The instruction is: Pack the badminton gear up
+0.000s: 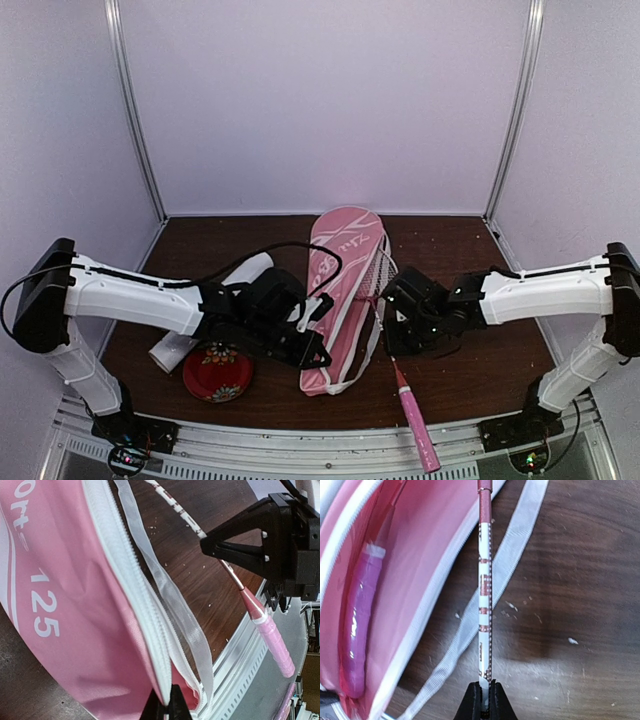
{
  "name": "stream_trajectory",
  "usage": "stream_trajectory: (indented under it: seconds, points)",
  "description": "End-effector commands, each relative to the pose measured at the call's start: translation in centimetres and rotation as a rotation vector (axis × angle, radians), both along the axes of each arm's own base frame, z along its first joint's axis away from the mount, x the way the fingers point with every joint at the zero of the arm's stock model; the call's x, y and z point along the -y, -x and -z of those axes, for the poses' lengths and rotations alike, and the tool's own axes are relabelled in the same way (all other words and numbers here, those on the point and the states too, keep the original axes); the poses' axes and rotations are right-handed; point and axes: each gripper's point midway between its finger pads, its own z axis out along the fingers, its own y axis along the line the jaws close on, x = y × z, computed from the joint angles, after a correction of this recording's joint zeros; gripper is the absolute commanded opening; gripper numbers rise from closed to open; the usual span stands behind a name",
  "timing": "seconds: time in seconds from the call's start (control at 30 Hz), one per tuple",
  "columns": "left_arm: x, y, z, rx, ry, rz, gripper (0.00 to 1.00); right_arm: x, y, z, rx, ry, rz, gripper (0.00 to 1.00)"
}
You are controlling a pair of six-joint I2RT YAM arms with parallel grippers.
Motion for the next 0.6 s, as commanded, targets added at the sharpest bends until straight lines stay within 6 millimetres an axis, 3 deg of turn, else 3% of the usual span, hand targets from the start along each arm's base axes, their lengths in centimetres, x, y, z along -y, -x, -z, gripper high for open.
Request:
stream_trajectory:
  seconds: [0.0, 0.33, 0.57]
  points:
    - [0.8, 0.1, -1.3, 0.020, 0.084, 0.035, 0.00, -3.0, -3.4, -2.4, 0.106, -0.096, 0.015, 0.00]
    - [0.5, 0.7, 0.7, -0.011, 0.066, 0.050, 0.00, -5.6, -8.4, -2.2, 0.096, -0.223, 0.063, 0.00]
    - [-1.5, -1.0, 1.4, 0.019, 0.019, 0.036, 0.00, -6.5, -11.9, -2.0, 0.104, -0.285, 0.127, 0.00]
